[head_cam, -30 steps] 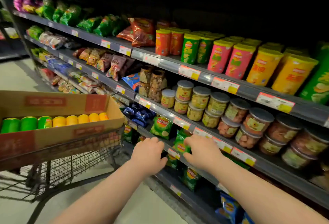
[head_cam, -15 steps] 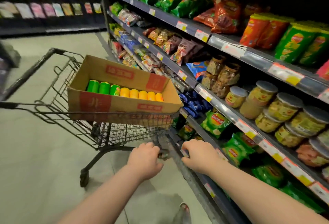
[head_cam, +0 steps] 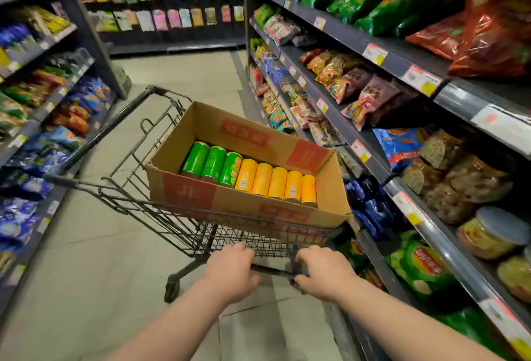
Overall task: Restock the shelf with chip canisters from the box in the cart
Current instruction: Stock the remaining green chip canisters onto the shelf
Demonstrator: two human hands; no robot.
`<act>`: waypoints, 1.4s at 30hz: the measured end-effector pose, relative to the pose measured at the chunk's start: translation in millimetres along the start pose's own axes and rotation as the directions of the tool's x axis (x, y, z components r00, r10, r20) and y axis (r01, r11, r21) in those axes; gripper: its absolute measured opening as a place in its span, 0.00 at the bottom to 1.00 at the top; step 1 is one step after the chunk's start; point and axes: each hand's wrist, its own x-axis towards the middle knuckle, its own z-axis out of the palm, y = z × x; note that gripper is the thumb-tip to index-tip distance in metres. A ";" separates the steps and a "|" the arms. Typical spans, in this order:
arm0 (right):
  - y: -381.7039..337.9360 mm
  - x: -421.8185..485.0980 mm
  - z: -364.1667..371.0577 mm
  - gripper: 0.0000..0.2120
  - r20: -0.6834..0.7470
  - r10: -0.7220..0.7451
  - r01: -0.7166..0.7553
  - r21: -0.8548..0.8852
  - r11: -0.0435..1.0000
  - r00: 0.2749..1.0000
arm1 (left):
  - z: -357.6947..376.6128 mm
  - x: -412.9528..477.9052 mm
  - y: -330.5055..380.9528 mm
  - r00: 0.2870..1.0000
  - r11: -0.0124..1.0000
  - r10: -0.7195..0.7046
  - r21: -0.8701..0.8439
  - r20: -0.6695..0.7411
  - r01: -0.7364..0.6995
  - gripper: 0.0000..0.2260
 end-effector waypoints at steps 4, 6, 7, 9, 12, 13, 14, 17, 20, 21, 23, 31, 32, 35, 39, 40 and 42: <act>26.1 36.2 -21.7 0.21 -0.008 -0.032 0.032 0.012 0.999 0.999 | -15.7 34.8 9.6 0.999 0.999 -0.031 -0.029 -0.011 0.031 0.18; 33.4 53.3 -31.1 0.21 -0.007 -0.053 0.054 0.019 0.998 0.999 | -21.8 47.8 10.2 0.999 0.999 -0.049 -0.023 -0.023 0.048 0.19; 35.2 61.1 -34.9 0.21 -0.010 -0.064 0.064 0.019 0.998 0.998 | -24.7 52.6 9.4 0.998 0.998 -0.061 -0.023 -0.032 0.060 0.19; 36.0 75.6 -40.0 0.20 -0.017 -0.087 0.087 0.023 0.996 0.996 | -29.5 60.2 5.6 0.995 0.996 -0.086 -0.029 -0.043 0.085 0.19; 32.4 94.7 -47.0 0.20 -0.008 -0.123 0.123 0.041 0.992 0.992 | -36.0 71.3 -3.8 0.992 0.993 -0.119 -0.025 -0.044 0.118 0.20; 30.9 101.1 -50.0 0.20 -0.005 -0.132 0.132 0.042 0.990 0.991 | -38.1 75.7 -7.7 0.991 0.992 -0.128 -0.023 -0.047 0.127 0.20; 29.6 107.7 -52.9 0.20 -0.006 -0.140 0.140 0.043 0.989 0.990 | -40.1 80.1 -11.4 0.990 0.991 -0.134 -0.024 -0.051 0.133 0.20; 27.2 126.9 -59.4 0.20 -0.014 -0.151 0.151 0.065 0.986 0.989 | -44.7 95.6 -22.3 0.989 0.990 -0.138 -0.031 -0.056 0.136 0.19; 26.0 147.8 -65.3 0.20 -0.006 -0.136 0.137 0.059 0.989 0.991 | -50.1 119.0 -34.5 0.991 0.992 -0.121 -0.038 -0.059 0.118 0.19; 25.7 155.8 -67.6 0.20 -0.005 -0.128 0.128 0.055 0.990 0.992 | -52.5 128.8 -39.3 0.992 0.993 -0.111 -0.041 -0.063 0.109 0.20; 23.9 174.1 -73.4 0.21 -0.008 -0.104 0.104 0.068 0.992 0.995 | -58.1 150.4 -51.1 0.994 0.995 -0.086 -0.048 -0.070 0.083 0.20; -8.8 270.1 -100.4 0.18 0.011 -0.031 0.030 0.096 0.995 0.999 | -85.1 241.5 -131.6 0.999 0.999 -0.038 -0.035 -0.008 0.038 0.21; -14.5 284.0 -102.0 0.18 0.021 -0.019 0.016 0.107 0.994 1.000 | -87.6 252.2 -143.0 0.999 0.999 -0.040 -0.032 0.008 0.040 0.21; -30.9 322.7 -101.9 0.18 0.053 0.025 -0.031 0.123 0.992 0.998 | -88.2 282.2 -175.3 0.997 0.999 -0.038 -0.015 0.061 0.039 0.20; -47.2 366.6 -90.6 0.18 0.125 0.053 -0.071 0.144 0.987 0.991 | -79.8 320.3 -205.0 0.989 1.000 -0.025 0.013 0.146 0.023 0.21; -50.0 377.2 -87.0 0.18 0.139 0.066 -0.087 0.148 0.985 0.988 | -77.2 329.2 -209.1 0.986 1.000 -0.021 0.015 0.166 0.019 0.21; -55.1 397.9 -79.1 0.19 0.162 0.090 -0.118 0.169 0.979 0.983 | -72.5 345.5 -214.9 0.980 1.000 -0.019 0.005 0.197 0.019 0.22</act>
